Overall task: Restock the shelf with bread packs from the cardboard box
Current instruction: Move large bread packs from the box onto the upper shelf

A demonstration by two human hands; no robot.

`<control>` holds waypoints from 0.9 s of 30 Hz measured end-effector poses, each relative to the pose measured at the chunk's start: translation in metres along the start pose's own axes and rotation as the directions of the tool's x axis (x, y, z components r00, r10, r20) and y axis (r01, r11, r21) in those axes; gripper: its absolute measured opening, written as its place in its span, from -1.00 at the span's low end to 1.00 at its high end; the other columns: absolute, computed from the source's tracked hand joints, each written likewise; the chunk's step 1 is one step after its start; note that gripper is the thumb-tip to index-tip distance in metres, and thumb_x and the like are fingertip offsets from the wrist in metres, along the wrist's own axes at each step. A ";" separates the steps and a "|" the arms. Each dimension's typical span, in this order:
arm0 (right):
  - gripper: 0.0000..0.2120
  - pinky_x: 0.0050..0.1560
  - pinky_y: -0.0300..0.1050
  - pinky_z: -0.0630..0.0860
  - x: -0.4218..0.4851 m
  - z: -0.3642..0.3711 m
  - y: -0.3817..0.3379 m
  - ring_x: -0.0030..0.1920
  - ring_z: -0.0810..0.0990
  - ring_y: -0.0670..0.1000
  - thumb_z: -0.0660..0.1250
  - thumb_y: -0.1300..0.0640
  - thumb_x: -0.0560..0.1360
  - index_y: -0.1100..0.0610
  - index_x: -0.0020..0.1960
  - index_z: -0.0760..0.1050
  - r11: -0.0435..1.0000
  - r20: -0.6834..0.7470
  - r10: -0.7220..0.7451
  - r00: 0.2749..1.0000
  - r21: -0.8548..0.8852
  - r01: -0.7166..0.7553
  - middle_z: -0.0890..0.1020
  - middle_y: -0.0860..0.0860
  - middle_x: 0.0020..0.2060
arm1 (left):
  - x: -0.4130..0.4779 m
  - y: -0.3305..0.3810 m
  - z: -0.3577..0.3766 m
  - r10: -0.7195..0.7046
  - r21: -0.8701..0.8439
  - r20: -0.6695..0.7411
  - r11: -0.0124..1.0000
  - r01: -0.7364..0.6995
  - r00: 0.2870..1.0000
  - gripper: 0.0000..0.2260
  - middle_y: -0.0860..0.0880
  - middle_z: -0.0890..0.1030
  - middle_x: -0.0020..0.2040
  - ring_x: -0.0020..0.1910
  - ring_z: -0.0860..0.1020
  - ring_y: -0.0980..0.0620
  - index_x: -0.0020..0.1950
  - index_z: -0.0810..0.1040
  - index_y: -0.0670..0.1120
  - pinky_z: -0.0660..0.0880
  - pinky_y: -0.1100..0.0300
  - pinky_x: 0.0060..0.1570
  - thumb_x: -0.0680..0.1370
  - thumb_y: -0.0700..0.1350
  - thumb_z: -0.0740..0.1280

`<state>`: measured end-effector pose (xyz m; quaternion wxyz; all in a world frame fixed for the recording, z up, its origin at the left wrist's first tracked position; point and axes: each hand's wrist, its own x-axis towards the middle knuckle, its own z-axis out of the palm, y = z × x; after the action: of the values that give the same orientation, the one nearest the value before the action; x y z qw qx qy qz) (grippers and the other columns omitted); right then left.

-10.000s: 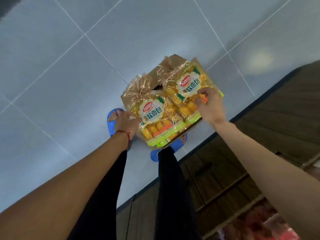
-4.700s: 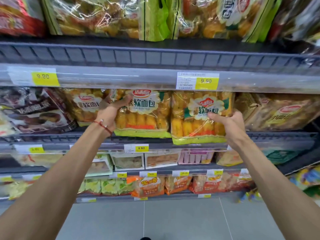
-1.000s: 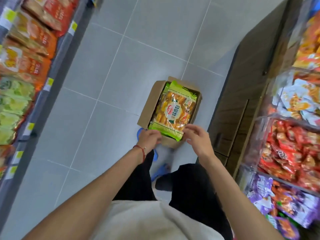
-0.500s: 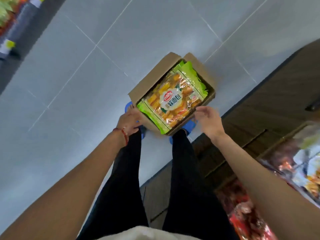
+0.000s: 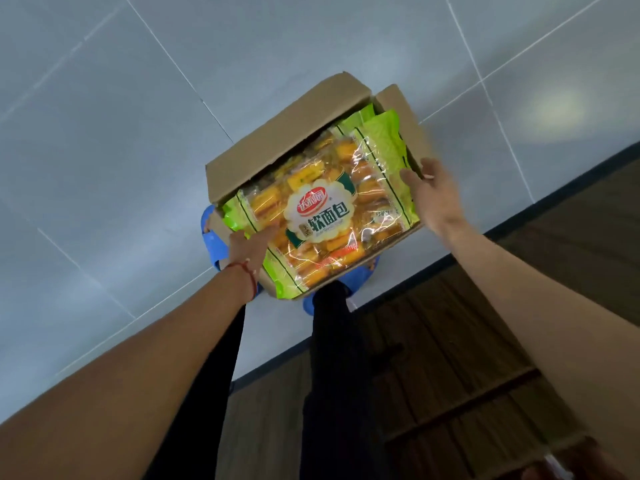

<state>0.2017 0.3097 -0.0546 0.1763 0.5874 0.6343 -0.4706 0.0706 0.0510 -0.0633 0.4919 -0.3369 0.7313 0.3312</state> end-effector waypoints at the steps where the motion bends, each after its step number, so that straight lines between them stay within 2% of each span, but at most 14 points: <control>1: -0.42 0.31 0.00 0.42 0.013 0.005 -0.001 0.29 0.49 0.06 0.26 -0.22 0.60 0.06 0.51 0.35 1.000 -0.010 -0.012 1.000 0.000 0.012 0.51 0.02 0.33 | 0.008 -0.002 0.005 0.005 -0.020 -0.007 1.000 -0.006 1.000 -0.35 -0.02 0.68 0.07 0.01 0.66 -0.08 0.26 0.55 -0.06 0.58 -0.02 0.09 0.26 0.18 0.57; 4: -0.37 0.45 0.17 0.35 0.040 0.018 -0.004 0.36 0.48 0.11 0.17 -0.41 0.46 -0.12 0.41 0.48 1.000 -0.060 -0.013 0.998 0.006 0.014 0.57 -0.01 0.31 | 0.023 -0.006 0.020 0.054 -0.039 -0.069 0.998 -0.056 0.996 -0.43 0.09 0.58 0.03 -0.10 0.56 0.14 0.29 0.45 -0.01 0.51 0.24 -0.08 0.38 0.15 0.55; 5: -0.40 0.49 0.18 0.29 0.044 0.022 -0.004 0.42 0.42 0.13 0.15 -0.40 0.48 -0.14 0.40 0.50 1.000 -0.064 0.010 0.998 0.025 -0.008 0.55 0.01 0.35 | 0.029 -0.010 0.024 0.069 -0.058 -0.088 0.996 -0.074 0.994 -0.32 0.09 0.57 0.09 -0.06 0.57 0.13 0.35 0.41 0.00 0.52 0.23 -0.05 0.34 0.19 0.57; 7: -0.44 0.55 0.15 0.15 0.037 0.035 -0.004 0.54 0.25 0.12 0.16 -0.32 0.59 -0.07 0.48 0.43 0.996 -0.022 0.053 0.998 0.070 -0.051 0.43 0.05 0.47 | 0.034 -0.017 0.032 0.060 -0.127 -0.144 0.989 -0.079 0.988 -0.02 0.08 0.54 0.21 0.12 0.56 0.03 0.45 0.32 0.04 0.53 0.04 0.17 0.14 0.35 0.60; 8: -0.41 0.55 0.18 0.15 0.031 0.041 -0.005 0.54 0.24 0.13 0.19 -0.30 0.59 -0.02 0.52 0.38 0.994 0.000 0.050 0.999 0.093 -0.050 0.41 0.05 0.47 | 0.035 -0.020 0.035 0.054 -0.139 -0.174 0.987 -0.079 0.983 0.03 0.08 0.52 0.21 0.16 0.54 0.01 0.47 0.29 0.06 0.51 0.00 0.23 0.10 0.37 0.60; 9: -0.40 0.53 0.22 0.21 0.026 0.047 -0.002 0.49 0.33 0.14 0.22 -0.29 0.58 -0.01 0.52 0.37 0.990 0.032 0.029 0.999 0.141 -0.034 0.47 0.00 0.40 | 0.034 -0.021 0.037 0.035 -0.154 -0.186 0.986 -0.064 0.982 0.04 0.08 0.49 0.21 0.18 0.51 0.00 0.49 0.28 0.06 0.48 0.00 0.25 0.13 0.36 0.60; 11: -0.57 0.42 0.22 0.39 0.015 0.053 -0.001 0.28 0.53 0.02 0.29 -0.25 0.56 -0.14 0.37 0.45 0.984 0.048 -0.013 0.999 0.177 0.005 0.58 -0.16 0.20 | 0.034 -0.023 0.040 0.004 -0.182 -0.171 0.983 -0.036 0.985 0.03 0.08 0.45 0.27 0.27 0.47 -0.01 0.54 0.22 0.01 0.42 0.00 0.33 0.20 0.30 0.60; 13: -0.64 0.35 0.24 0.46 0.016 0.055 0.009 0.24 0.57 0.02 0.36 -0.31 0.48 -0.25 0.22 0.47 0.986 0.051 -0.026 0.998 0.163 0.017 0.61 -0.18 0.18 | 0.034 -0.024 0.036 0.004 -0.157 -0.171 0.987 -0.031 0.985 0.01 0.04 0.44 0.37 0.34 0.44 -0.03 0.57 0.20 0.00 0.38 -0.03 0.39 0.26 0.25 0.60; 15: -0.52 0.27 0.27 0.54 0.017 0.053 0.017 0.22 0.64 0.12 0.44 -0.35 0.39 -0.26 0.26 0.48 0.984 0.085 -0.022 0.996 0.177 0.007 0.64 -0.13 0.21 | 0.037 -0.026 0.025 0.011 -0.117 -0.149 0.993 -0.029 0.989 -0.04 0.01 0.46 0.38 0.32 0.47 -0.05 0.56 0.23 0.01 0.44 -0.01 0.31 0.28 0.23 0.59; 18: -0.51 0.11 0.03 0.61 0.000 0.051 0.008 0.06 0.70 0.04 0.48 -0.08 0.48 -0.11 0.36 0.43 0.978 0.133 0.035 0.991 0.200 -0.061 0.66 -0.11 0.17 | 0.034 -0.027 0.007 0.051 -0.093 -0.050 0.994 -0.056 0.997 -0.15 0.03 0.56 0.27 0.20 0.57 -0.05 0.47 0.32 0.03 0.56 0.01 0.11 0.28 0.18 0.60; 20: -0.45 0.10 -0.13 0.49 -0.008 0.051 0.011 0.12 0.61 -0.01 0.46 0.02 0.53 0.01 0.47 0.38 0.980 0.124 0.059 0.991 0.183 -0.082 0.60 -0.08 0.21 | 0.032 -0.021 -0.004 0.058 -0.028 -0.044 0.998 -0.059 0.997 -0.18 0.03 0.57 0.26 0.20 0.57 -0.07 0.44 0.35 0.04 0.54 -0.02 0.14 0.27 0.24 0.57; 23: -0.32 0.13 -0.10 0.43 -0.024 0.055 0.013 0.23 0.52 0.01 0.48 0.04 0.51 0.07 0.55 0.31 0.959 0.083 0.126 0.988 0.243 -0.143 0.56 -0.05 0.29 | 0.032 -0.011 -0.021 0.069 0.005 0.010 0.998 -0.069 0.998 -0.10 0.02 0.60 0.25 0.19 0.59 -0.09 0.40 0.42 0.08 0.53 -0.12 0.18 0.15 0.35 0.59; 25: -0.24 0.00 -0.20 0.43 -0.038 0.060 0.013 0.30 0.53 0.03 0.51 -0.01 0.48 0.05 0.58 0.26 0.939 0.086 0.167 0.982 0.291 -0.185 0.54 -0.03 0.38 | 0.026 -0.001 -0.034 0.086 -0.003 0.063 0.996 -0.086 0.994 -0.17 0.00 0.63 0.23 0.15 0.62 -0.09 0.39 0.47 0.06 0.59 0.03 -0.01 0.19 0.29 0.60; 27: -0.34 -0.12 -0.28 0.44 -0.057 0.066 0.008 0.23 0.59 -0.01 0.48 0.04 0.52 0.04 0.55 0.32 0.926 0.084 0.163 0.983 0.332 -0.181 0.59 -0.04 0.33 | 0.020 0.012 -0.050 0.119 0.016 0.103 0.992 -0.121 0.988 -0.39 -0.01 0.66 0.15 0.05 0.65 -0.02 0.35 0.51 0.00 0.58 0.20 -0.23 0.36 0.14 0.57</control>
<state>0.2012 0.2227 -0.0461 0.1309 0.6492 0.4852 -0.5710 0.0300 0.0138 -0.0651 0.5115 -0.2693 0.7280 0.3687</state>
